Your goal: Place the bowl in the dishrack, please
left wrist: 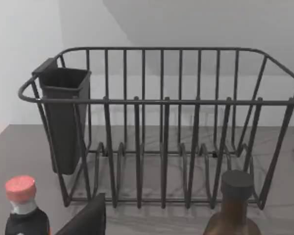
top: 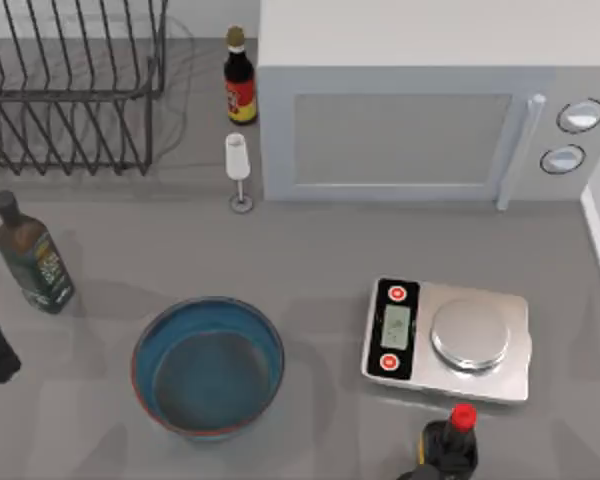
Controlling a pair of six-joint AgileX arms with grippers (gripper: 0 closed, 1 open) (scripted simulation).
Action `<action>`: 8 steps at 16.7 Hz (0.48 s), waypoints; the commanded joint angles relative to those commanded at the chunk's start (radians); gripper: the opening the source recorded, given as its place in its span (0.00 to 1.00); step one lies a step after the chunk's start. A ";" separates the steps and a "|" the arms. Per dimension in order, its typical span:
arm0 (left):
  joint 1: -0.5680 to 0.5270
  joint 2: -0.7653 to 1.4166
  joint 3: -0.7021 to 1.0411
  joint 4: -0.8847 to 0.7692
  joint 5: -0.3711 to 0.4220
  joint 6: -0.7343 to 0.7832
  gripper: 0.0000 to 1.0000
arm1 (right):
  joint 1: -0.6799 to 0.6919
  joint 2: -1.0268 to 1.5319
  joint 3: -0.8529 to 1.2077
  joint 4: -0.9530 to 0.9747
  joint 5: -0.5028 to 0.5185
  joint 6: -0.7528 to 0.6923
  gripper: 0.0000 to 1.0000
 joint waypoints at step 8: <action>-0.112 0.218 0.210 -0.167 0.001 -0.106 1.00 | 0.000 0.000 0.000 0.000 0.000 0.000 1.00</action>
